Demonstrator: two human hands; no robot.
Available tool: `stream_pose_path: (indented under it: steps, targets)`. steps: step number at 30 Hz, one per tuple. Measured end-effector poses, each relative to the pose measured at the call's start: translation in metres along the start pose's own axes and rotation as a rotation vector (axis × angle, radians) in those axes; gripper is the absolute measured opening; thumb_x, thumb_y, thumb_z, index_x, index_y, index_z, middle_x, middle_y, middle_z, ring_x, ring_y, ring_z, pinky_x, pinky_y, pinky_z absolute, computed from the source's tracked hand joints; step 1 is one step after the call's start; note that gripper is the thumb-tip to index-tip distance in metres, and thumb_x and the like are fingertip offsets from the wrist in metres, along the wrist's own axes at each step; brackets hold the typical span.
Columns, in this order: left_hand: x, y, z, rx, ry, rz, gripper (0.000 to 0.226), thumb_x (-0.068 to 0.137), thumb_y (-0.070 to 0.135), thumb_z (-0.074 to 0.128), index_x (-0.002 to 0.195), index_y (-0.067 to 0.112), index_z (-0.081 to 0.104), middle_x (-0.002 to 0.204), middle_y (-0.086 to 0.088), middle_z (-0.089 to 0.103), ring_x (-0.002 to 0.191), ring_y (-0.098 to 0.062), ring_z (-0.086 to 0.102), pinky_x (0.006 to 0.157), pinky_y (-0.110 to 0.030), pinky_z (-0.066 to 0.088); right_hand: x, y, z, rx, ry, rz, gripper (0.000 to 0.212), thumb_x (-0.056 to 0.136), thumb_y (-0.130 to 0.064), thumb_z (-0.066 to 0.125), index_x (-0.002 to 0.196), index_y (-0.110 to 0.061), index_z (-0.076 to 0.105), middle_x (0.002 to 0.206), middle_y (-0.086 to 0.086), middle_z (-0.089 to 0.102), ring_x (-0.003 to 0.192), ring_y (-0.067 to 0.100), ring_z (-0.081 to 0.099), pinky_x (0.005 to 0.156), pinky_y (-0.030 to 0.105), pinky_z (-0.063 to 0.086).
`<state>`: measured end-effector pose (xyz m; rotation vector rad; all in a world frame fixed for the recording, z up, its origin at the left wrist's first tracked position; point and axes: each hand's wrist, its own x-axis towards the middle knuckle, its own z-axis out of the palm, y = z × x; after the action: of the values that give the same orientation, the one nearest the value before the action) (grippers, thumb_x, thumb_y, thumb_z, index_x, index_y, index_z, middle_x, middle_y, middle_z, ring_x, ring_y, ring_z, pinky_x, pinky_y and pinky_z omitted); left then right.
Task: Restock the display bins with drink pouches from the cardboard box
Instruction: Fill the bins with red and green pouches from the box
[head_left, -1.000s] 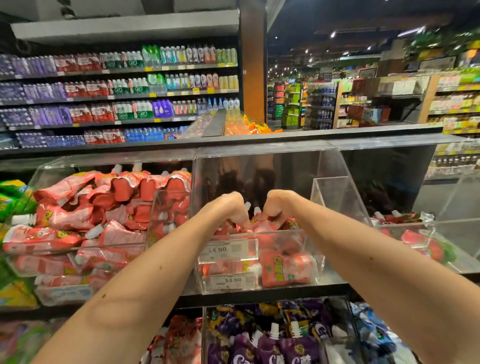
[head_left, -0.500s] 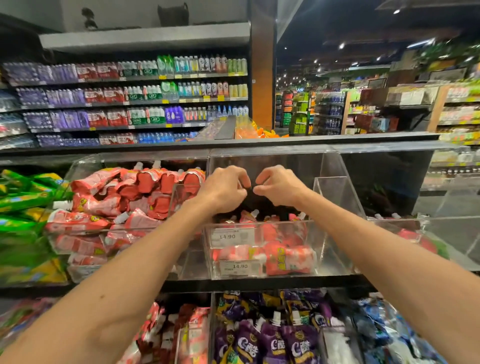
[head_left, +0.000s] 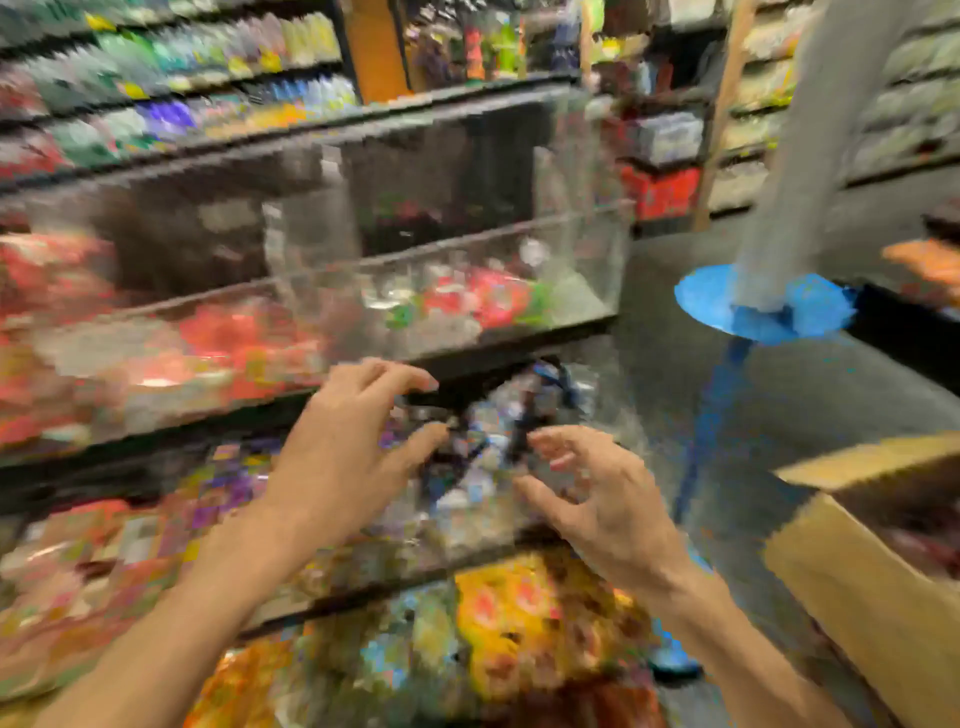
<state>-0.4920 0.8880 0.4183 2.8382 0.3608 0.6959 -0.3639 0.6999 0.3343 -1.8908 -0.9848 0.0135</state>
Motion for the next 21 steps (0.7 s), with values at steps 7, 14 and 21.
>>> stream_pose_path:
  steps: [7,14,21]
  targets:
    - [0.040,0.203,0.227,-0.352,-0.383,0.221,0.047,0.082,0.057,0.055,0.103,0.018,0.069,0.095,-0.004,0.070,0.093,-0.021,0.063,0.083,-0.035,0.049,-0.164,0.165,-0.146,-0.119,0.293,0.701,0.026,0.088,-0.035,0.073,0.111,-0.026,0.066,0.105,-0.009,0.067,0.101,0.012,0.063,0.087,0.028,0.045]
    - [0.048,0.367,0.372,-0.406,-0.774,0.458,0.026,0.090,0.026,0.069,0.111,0.012,0.066,0.110,-0.009,0.071,0.106,-0.030,0.065,0.086,-0.037,0.048,-0.267,0.242,-0.234,-0.160,0.445,1.189,0.045,0.095,-0.042,0.061,0.134,-0.021,0.055,0.128,-0.002,0.059,0.125,0.018,0.048,0.094,0.027,0.038]
    - [0.063,0.445,0.493,-0.346,-0.945,0.526,0.030,0.093,0.023,0.061,0.121,0.011,0.066,0.118,-0.009,0.069,0.115,-0.029,0.060,0.090,-0.037,0.048,-0.288,0.317,-0.274,-0.204,0.465,1.341,0.034,0.101,-0.033,0.052,0.132,-0.019,0.057,0.128,-0.001,0.061,0.121,0.016,0.053,0.095,0.030,0.045]
